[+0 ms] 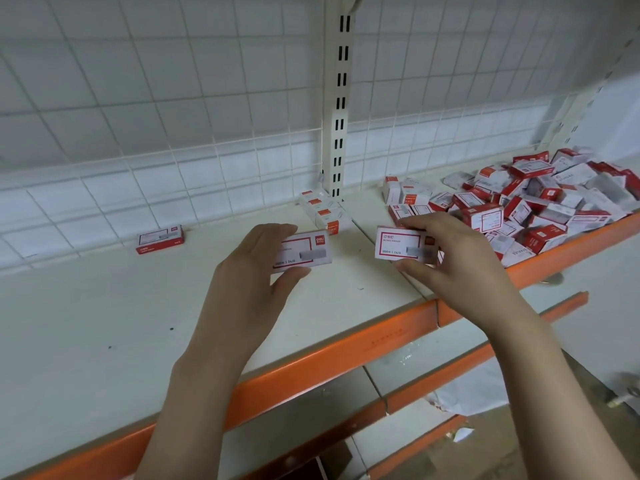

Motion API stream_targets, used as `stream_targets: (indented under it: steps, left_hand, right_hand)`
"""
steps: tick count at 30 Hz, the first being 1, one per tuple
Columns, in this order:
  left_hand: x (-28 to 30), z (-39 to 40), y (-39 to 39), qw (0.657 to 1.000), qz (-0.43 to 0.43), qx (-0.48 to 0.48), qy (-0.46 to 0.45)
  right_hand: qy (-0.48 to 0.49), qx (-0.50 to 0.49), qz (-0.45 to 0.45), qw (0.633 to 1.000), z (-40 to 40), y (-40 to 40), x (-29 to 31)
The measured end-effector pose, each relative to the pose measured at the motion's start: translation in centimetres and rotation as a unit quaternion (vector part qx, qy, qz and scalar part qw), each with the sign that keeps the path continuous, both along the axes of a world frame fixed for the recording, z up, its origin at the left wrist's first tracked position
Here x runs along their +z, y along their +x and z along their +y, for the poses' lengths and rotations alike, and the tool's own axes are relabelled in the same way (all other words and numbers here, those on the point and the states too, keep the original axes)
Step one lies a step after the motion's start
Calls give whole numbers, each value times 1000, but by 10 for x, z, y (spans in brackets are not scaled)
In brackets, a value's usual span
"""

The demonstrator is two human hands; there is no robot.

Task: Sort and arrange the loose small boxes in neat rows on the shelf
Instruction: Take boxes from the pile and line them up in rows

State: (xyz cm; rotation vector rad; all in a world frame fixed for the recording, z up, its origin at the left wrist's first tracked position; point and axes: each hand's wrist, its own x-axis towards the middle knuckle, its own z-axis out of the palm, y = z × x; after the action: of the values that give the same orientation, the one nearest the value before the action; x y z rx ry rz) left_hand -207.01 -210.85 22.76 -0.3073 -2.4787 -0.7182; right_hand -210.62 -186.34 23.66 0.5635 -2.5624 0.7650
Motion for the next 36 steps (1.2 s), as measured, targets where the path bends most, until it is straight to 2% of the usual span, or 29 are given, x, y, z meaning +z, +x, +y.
stream_targets:
  steps: [4,9,13,19,27,33,36]
  left_hand:
    - [0,-6,7,999,3,36,14]
    - [-3,-11,26,992,-18,67,109]
    - [-10,-21,45,987,-14,127,96]
    - [-26,-35,85,975,-20,214,55]
    - [-37,-56,113,958,-11,256,132]
    - [-34,-104,115,965,-1,245,93]
    - [-28,-139,113,974,-7,212,73]
  right_hand:
    - [21,29,15,999,-6,-11,1]
    - [-16,96,-9,995,-28,-21,-7]
    - [-48,172,-65,982,-48,-22,-23]
    - [-57,232,-116,964,-75,-16,-40]
    - [-41,241,-147,958,-108,-4,-39]
    - [-13,231,-124,965,-154,-2,-32]
    - [15,208,-81,975,-183,-1,-29]
